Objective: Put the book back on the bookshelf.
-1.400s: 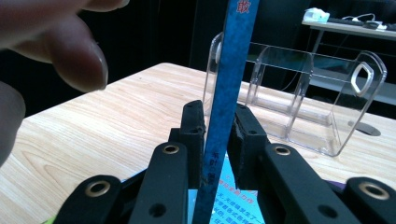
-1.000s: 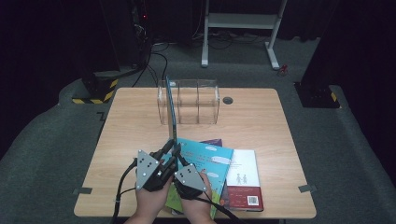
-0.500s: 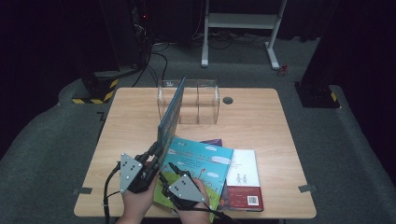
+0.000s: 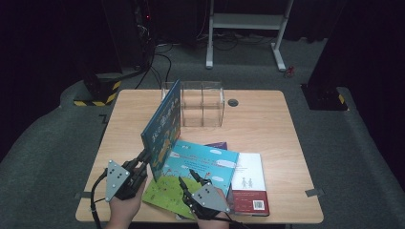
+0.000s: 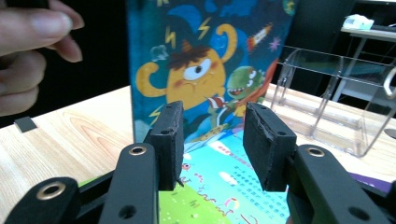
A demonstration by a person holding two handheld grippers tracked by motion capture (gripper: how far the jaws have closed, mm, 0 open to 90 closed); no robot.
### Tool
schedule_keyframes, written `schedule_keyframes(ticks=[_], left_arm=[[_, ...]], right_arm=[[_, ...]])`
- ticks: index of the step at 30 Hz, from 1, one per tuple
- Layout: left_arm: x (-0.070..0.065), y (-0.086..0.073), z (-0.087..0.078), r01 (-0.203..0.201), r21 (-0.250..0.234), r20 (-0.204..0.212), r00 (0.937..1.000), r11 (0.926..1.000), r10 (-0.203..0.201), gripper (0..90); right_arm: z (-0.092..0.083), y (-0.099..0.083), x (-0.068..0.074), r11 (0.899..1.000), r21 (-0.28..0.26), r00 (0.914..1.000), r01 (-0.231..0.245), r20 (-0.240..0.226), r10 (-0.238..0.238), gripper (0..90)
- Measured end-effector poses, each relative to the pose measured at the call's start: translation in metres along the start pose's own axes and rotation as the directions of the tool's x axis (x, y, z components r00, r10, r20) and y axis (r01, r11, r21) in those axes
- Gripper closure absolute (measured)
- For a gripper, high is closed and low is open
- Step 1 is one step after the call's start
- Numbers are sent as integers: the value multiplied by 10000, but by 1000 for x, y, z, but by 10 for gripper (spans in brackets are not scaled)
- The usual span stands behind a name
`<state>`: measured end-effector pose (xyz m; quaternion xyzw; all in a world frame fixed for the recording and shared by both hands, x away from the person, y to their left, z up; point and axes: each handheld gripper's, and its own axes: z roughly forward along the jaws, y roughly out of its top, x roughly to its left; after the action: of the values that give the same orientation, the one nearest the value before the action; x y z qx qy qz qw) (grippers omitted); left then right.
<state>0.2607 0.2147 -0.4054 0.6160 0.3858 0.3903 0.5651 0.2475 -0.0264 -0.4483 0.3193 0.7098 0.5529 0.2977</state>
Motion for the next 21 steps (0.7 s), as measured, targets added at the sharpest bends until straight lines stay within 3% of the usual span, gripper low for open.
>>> schedule_keyframes(ticks=[7, 10, 11, 12, 13, 14, 16, 17, 19, 21], left_arm=[[8, -2, -14, -82, 94, 116, 9999, 9999, 81, 835], [11, -4, -14, 331, 11, 44, 9994, 9995, -331, 818], [13, -5, -11, 504, 9, 6, 9987, 9987, -504, 777], [14, -5, -7, 569, 182, -25, 9984, 9982, -569, 618], [15, -7, 5, 467, 669, -97, 9989, 9967, -462, 566], [15, -8, 11, 351, 912, -188, 9993, 9952, -335, 643], [15, -9, 20, 282, 1065, -774, 9968, 9939, -200, 817], [16, -9, 23, 324, 1175, -708, 9972, 9925, -241, 829], [12, -11, 26, 54, 1157, -947, 9955, 9933, 56, 831], [12, -17, 27, 220, 1265, -895, 9959, 9917, -107, 831]], right_arm=[[-8, -4, -8, 9999, -11, 9996, -158, 252, 158, 585], [-9, -5, -11, 9997, -32, 9992, -249, 319, 250, 585], [-10, -6, -11, 9995, -20, 9990, -313, 319, 313, 585], [-10, -6, -11, 9995, -41, 9990, -313, 325, 314, 584], [-11, -6, -11, 9995, -61, 9990, -301, 340, 303, 584], [-11, -6, -11, 9995, -105, 9990, -301, 316, 304, 582], [-12, -6, -12, 9995, -114, 9990, -308, 331, 312, 581], [-12, -6, -12, 9994, -132, 9989, -306, 342, 310, 581], [-14, -6, -14, 9993, -129, 9987, -359, 362, 363, 581], [-15, -6, -16, 9990, -139, 9983, -420, 397, 425, 581]])
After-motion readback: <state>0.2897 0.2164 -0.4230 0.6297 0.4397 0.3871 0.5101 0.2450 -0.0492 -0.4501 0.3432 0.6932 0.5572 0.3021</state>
